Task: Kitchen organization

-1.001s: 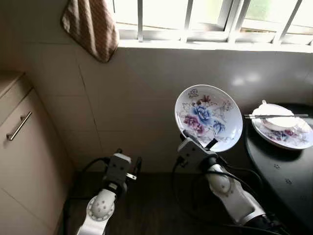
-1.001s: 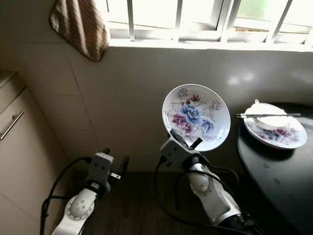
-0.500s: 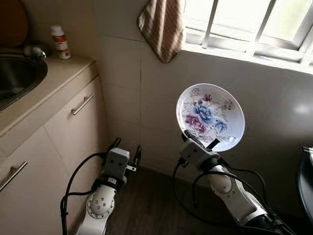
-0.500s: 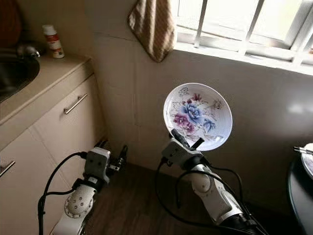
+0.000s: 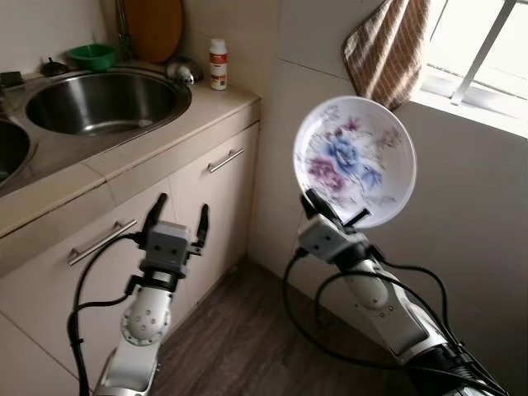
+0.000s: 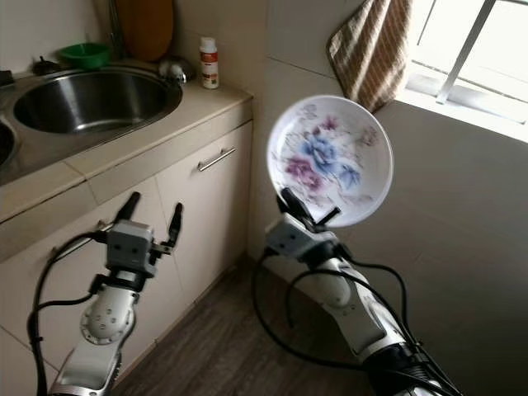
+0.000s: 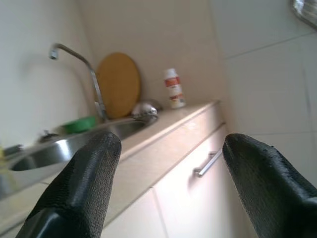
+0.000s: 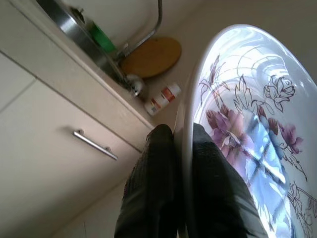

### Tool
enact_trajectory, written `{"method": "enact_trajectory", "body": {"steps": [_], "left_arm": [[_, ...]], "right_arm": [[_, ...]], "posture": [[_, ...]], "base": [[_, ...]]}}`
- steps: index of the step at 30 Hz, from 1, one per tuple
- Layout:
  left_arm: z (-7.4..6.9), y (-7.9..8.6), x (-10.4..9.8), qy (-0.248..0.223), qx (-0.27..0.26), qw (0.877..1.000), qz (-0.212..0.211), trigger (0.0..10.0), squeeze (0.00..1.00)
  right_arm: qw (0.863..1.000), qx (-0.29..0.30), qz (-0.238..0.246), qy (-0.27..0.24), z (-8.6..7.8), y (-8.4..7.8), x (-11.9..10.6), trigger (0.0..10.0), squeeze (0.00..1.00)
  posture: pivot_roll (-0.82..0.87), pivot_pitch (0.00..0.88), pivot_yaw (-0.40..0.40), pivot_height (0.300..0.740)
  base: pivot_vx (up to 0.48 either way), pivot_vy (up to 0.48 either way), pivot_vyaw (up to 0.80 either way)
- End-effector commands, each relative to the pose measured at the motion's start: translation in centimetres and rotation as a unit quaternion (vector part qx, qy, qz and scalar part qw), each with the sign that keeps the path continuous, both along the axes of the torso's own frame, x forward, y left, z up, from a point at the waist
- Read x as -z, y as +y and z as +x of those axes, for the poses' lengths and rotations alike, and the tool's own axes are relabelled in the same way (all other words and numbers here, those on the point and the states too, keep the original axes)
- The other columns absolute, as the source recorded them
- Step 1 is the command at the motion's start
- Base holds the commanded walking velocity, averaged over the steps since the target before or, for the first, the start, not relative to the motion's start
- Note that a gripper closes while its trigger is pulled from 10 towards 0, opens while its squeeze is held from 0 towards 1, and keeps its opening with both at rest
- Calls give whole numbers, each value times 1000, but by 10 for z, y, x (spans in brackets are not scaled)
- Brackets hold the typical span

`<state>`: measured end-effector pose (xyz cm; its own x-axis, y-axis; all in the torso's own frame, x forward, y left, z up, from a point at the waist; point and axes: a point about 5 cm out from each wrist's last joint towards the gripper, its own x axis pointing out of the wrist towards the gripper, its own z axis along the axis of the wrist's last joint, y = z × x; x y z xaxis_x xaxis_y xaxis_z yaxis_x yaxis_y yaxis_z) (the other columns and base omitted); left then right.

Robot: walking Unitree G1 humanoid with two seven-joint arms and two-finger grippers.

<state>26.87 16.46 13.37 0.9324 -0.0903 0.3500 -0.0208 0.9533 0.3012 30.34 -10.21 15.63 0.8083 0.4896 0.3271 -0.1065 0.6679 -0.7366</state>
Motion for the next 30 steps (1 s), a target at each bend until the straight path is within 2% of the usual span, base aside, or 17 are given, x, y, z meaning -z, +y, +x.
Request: {"method": "enact_trajectory", "body": {"steps": [1, 12, 28, 29, 30], "left_arm": [[0, -9, -7, -19, 12, 1000, 2, 10000, 0], [5, -6, -21, -54, -3, 998, 16, 10000, 0], [5, -6, -29, -75, -8, 997, 27, 10000, 0], [5, -6, -30, -77, -8, 997, 27, 10000, 0], [5, -6, -31, -79, -8, 996, 27, 10000, 0]], "right_arm": [[1000, 0, -3, -18, 1, -4, -8, 0, 0], [1000, 2, 1, -24, 5, -4, -9, 0, 0], [1000, -1, 6, -29, 8, -3, -10, 0, 0], [1000, -1, 7, -28, 8, -3, -10, 0, 0], [999, 4, 33, -19, 10, -5, -12, 0, 0]], "posture": [[39, 0, -74, 740], [49, 0, -81, 740], [52, 0, -83, 740], [52, 0, -83, 740], [54, 0, -83, 740]], "base": [[337, 0, 800], [368, 0, 800], [395, 0, 800], [394, 0, 800], [398, 0, 800]]}}
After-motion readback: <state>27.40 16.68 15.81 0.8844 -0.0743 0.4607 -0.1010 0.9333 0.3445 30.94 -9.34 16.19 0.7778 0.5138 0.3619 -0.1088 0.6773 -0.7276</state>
